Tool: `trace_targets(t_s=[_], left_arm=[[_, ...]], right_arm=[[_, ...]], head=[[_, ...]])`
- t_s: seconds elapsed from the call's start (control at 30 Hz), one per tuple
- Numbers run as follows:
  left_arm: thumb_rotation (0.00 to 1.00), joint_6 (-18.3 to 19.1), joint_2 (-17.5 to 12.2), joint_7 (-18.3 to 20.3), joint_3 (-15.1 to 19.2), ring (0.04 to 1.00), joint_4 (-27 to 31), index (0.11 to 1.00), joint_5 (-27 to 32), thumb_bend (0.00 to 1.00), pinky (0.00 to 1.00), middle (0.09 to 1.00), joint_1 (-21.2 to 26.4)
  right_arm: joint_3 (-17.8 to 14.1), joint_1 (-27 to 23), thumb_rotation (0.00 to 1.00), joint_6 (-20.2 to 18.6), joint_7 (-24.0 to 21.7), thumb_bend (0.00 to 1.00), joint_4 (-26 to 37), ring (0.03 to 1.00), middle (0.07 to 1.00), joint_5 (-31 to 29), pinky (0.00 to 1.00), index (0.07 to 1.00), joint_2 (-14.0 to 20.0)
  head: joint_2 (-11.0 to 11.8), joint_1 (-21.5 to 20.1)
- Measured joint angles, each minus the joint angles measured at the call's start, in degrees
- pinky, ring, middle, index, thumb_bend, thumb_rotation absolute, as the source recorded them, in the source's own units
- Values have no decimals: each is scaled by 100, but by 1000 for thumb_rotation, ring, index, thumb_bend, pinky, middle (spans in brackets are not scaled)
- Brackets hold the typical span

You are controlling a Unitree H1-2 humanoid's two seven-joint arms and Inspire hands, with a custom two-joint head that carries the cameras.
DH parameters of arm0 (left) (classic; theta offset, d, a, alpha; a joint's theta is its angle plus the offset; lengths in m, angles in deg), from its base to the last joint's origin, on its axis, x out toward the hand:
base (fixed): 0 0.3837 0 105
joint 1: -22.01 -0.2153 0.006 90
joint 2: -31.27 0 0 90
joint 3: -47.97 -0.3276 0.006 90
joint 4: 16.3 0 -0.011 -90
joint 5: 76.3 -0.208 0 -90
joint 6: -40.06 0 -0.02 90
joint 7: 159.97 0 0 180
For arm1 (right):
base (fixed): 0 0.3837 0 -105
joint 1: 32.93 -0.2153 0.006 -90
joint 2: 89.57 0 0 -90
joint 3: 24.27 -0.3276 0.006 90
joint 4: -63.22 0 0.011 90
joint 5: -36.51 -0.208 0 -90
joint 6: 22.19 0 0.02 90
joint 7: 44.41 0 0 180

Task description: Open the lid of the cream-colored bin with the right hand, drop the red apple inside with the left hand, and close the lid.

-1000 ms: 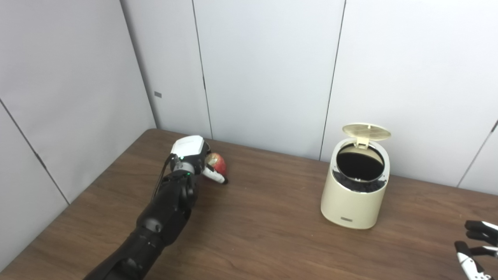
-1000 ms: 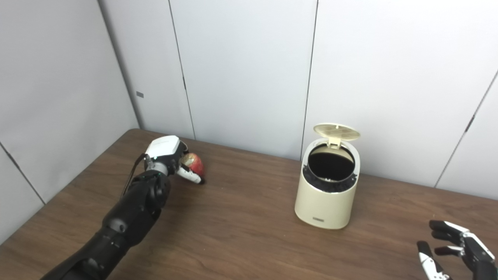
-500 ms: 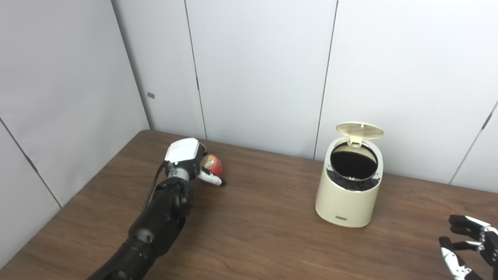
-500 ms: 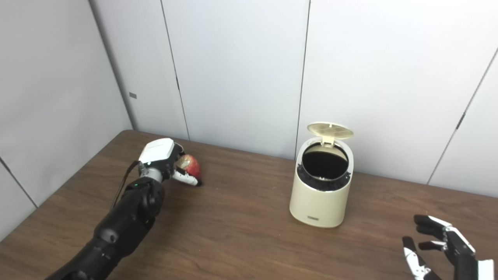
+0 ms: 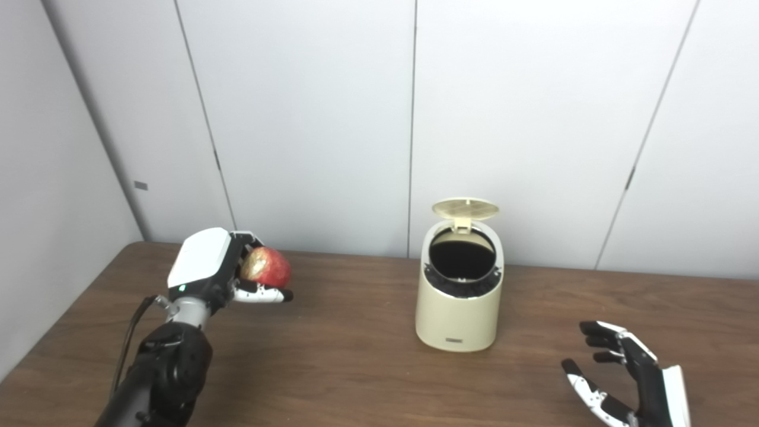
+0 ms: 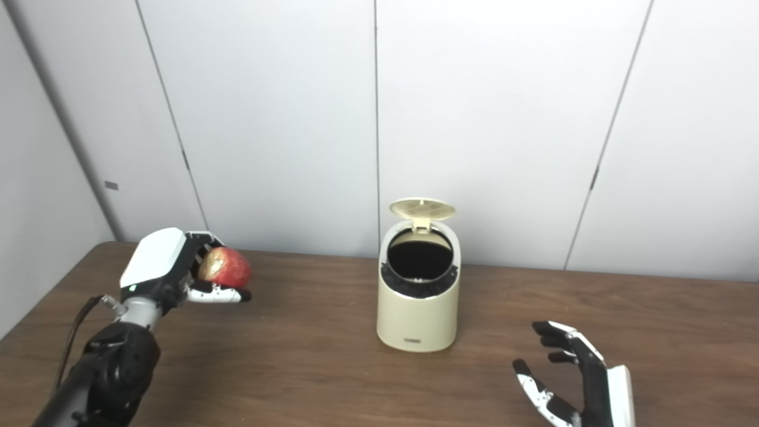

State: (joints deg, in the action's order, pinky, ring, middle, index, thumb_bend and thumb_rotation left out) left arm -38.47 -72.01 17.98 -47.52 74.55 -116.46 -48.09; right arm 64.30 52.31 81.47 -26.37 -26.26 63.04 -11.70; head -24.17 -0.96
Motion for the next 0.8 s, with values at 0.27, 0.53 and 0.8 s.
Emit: trace_targets(t_s=[0.27,0.53,0.8], left_arm=[[0,-1366,339,-835,251,433,202,496,237,477,349,501,-275],[0,-1789,875,-1126,399,457,815,469,278,477,371,511,-674],[0,-1851,1298,-1091,466,459,1355,468,327,476,360,521,-806]], right_arm=[[48,-147,278,204,306,247,-198,666,682,88,561,671,4],[49,-285,238,301,456,258,-380,662,668,-37,562,657,14],[51,-345,258,398,549,258,-473,663,674,-40,567,665,27]], head=[[-123,-247],[-167,-326],[-185,-317]])
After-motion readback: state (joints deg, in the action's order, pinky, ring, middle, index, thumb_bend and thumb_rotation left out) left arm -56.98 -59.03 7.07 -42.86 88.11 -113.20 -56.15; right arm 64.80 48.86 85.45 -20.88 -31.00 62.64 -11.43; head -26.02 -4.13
